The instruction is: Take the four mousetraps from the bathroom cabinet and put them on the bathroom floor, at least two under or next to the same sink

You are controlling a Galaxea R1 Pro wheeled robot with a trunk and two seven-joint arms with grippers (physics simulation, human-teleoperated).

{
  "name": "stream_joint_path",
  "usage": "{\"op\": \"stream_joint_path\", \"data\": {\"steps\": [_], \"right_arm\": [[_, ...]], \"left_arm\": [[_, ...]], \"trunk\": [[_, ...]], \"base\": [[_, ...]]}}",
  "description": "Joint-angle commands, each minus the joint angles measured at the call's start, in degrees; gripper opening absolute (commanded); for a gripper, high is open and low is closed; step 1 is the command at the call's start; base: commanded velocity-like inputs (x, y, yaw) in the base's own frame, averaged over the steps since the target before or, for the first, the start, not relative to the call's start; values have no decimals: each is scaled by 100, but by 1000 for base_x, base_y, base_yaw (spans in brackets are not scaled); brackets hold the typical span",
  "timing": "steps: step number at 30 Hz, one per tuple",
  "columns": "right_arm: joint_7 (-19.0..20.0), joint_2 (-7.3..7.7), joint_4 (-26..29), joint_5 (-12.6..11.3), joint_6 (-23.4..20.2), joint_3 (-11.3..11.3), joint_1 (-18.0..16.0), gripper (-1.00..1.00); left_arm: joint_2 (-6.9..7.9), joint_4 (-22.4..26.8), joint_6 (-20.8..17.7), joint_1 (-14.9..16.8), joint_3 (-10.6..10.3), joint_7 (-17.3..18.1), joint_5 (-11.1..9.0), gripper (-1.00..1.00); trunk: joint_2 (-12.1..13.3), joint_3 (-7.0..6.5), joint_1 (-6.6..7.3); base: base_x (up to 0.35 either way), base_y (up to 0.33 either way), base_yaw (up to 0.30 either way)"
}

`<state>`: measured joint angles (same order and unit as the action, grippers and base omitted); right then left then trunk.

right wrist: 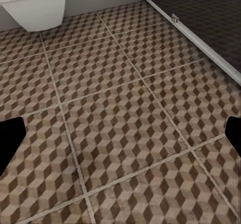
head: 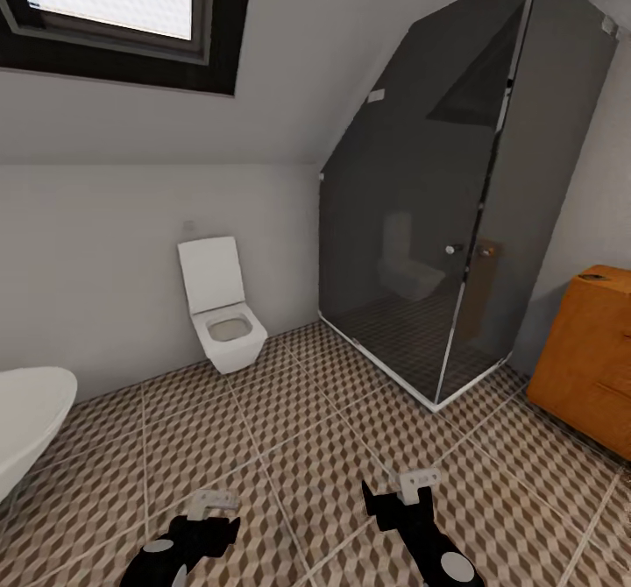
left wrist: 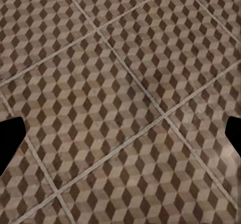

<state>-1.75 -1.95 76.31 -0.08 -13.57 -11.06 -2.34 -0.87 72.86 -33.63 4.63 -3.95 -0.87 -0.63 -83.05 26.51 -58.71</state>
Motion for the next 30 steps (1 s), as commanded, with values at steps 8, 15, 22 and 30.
{"op": "stream_joint_path", "data": {"steps": [8, 15, 22, 30], "right_arm": [[-18, 1, 7, -1, -32, -9, -4, 100], [-18, 1, 7, -1, -32, -8, -4, 100], [-18, 1, 7, -1, -32, -9, -4, 100], [-18, 1, 7, -1, -32, -4, -4, 100]], "left_arm": [[-1, 9, -31, 2, -1, -9, -7, 100], [-1, 16, -31, 2, -1, -9, -7, 100], [-1, 17, -30, 2, -1, -9, -7, 100], [-1, 18, -30, 2, -1, -9, -7, 100]], "trunk": [[-3, 7, -2], [-3, 7, -2], [-3, 7, -2], [-3, 7, -2]], "base": [[234, -203, -120], [189, -193, -119], [106, -88, -119], [31, -12, -119]]}}
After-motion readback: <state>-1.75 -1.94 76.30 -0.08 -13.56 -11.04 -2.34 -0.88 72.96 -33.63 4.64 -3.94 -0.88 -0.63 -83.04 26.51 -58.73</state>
